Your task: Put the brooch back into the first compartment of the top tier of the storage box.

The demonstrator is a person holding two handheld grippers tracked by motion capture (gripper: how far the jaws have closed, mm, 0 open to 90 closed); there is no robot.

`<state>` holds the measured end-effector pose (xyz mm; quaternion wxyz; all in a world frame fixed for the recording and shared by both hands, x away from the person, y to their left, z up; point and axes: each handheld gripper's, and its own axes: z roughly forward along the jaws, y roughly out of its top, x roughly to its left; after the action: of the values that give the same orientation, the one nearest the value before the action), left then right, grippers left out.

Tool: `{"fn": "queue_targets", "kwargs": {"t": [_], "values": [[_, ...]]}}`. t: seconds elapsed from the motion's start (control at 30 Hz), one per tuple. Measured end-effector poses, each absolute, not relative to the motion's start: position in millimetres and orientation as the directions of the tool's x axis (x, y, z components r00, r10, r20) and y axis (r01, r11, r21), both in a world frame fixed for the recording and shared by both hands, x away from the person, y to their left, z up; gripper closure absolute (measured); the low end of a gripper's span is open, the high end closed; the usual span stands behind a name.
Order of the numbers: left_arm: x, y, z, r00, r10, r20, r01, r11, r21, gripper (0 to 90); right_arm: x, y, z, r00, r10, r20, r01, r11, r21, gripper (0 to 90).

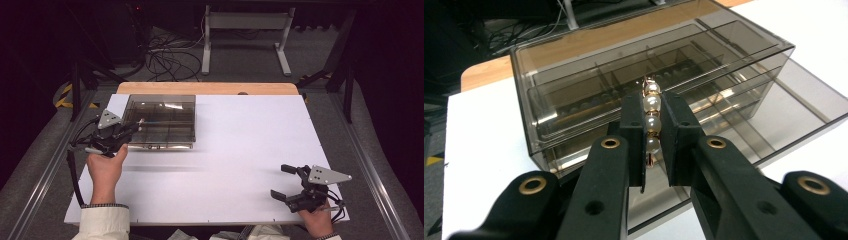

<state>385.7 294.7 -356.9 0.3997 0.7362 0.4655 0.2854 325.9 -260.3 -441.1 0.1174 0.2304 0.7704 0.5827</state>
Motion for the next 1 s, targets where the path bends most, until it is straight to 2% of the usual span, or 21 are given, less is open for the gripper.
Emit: {"fn": "queue_targets", "kwargs": {"t": [0.2, 1.0], "values": [[388.3, 295.3, -360.7, 0.388, 0.919, 0.071, 0.463, -0.261, 0.847, 81.8, 326.1, -260.1, -441.4, -0.866, 0.491, 0.089, 0.220, 0.216, 0.951, 4.3], [391.4, 309.6, -374.0, 0.407, 0.912, 0.047, 0.466, -0.252, 0.848, 81.6, 325.8, -261.1, -441.0, -0.866, 0.491, 0.093, 0.221, 0.210, 0.952, 4.4]]}}
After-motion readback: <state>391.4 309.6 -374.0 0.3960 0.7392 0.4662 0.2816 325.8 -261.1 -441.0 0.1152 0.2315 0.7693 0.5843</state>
